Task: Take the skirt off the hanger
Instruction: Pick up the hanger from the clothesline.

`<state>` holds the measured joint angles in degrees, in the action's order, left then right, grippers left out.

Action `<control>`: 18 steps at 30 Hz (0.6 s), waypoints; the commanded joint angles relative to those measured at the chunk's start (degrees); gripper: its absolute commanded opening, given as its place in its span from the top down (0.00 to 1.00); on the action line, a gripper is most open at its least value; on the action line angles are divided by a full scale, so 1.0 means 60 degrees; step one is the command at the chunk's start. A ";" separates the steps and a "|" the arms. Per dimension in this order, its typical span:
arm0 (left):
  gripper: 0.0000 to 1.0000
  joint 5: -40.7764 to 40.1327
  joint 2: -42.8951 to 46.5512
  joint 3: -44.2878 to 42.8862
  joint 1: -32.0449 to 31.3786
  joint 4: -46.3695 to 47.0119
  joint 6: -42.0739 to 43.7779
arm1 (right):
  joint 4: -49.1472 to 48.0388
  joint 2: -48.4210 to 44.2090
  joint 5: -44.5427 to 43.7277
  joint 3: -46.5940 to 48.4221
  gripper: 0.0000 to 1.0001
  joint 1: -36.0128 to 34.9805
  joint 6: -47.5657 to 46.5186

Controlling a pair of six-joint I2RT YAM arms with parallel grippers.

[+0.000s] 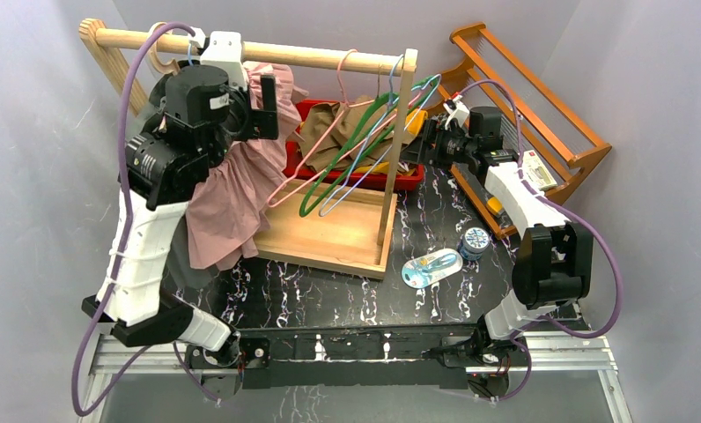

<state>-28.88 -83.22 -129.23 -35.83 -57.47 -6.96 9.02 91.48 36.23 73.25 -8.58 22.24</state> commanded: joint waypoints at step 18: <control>0.02 0.0339 0.0414 -0.0792 0.1461 0.0556 0.0923 | -0.0331 0.0073 0.0809 0.0215 0.01 0.0068 -0.0057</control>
<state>-23.40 -83.74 -129.62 -27.20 -55.53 -4.21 8.97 91.53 38.70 73.25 -8.36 22.26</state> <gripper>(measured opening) 0.983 0.983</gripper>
